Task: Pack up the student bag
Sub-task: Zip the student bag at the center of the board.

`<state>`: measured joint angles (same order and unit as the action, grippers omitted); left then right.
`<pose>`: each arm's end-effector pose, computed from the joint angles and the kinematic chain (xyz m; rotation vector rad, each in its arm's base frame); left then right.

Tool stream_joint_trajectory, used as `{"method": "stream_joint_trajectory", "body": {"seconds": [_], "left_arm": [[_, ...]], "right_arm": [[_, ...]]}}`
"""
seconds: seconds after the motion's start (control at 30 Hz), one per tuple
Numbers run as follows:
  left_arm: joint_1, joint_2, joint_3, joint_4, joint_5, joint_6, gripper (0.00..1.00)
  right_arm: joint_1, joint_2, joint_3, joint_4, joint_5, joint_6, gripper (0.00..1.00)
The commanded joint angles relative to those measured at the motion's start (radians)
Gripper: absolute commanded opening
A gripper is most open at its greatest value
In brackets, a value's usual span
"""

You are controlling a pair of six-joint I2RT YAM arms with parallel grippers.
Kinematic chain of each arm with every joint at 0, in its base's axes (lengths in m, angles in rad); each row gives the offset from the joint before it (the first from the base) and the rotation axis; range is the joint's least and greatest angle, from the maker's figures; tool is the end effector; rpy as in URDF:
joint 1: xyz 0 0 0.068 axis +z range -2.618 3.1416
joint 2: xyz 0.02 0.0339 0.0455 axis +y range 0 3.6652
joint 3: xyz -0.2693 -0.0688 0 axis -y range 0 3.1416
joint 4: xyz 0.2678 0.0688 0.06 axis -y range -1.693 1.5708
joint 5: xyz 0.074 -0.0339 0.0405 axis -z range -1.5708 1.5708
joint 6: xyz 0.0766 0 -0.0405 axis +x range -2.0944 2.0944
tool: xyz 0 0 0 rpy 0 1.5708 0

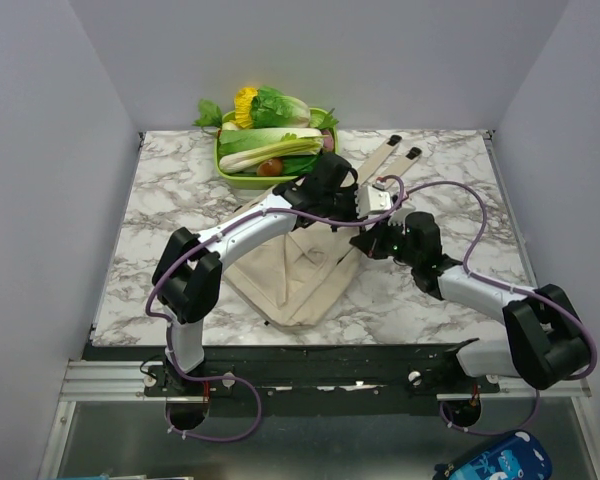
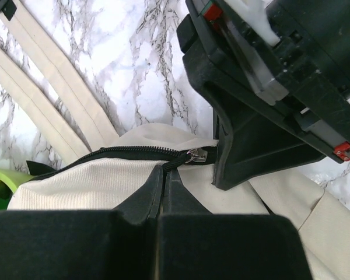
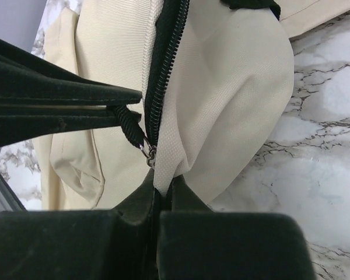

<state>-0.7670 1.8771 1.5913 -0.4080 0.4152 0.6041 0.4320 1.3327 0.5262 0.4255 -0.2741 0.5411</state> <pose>0.3284 -0.3594 0.2602 1.5911 1.5955 -0.5563 0.2840 0.1538 0.1685 -0.0789 2.0471 0.8940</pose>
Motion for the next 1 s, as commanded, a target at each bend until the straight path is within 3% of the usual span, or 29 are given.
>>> {"method": "stream_joint_trajectory", "body": {"seconds": [0.0, 0.23, 0.57, 0.97], "left_arm": [[0.006, -0.012, 0.010, 0.032, -0.016, -0.007, 0.00], [0.006, 0.042, 0.088, 0.028, -0.058, -0.007, 0.00], [0.017, 0.108, 0.248, 0.018, -0.121, 0.019, 0.00], [0.075, 0.230, 0.386, 0.066, -0.395, 0.000, 0.00]], "right_arm": [[0.013, -0.073, -0.037, 0.015, 0.015, -0.026, 0.01], [0.089, -0.217, -0.115, -0.079, 0.091, -0.073, 0.01], [0.131, -0.251, -0.244, -0.166, 0.116, 0.000, 0.01], [0.188, -0.523, -0.328, -0.232, 0.176, -0.018, 0.01]]}}
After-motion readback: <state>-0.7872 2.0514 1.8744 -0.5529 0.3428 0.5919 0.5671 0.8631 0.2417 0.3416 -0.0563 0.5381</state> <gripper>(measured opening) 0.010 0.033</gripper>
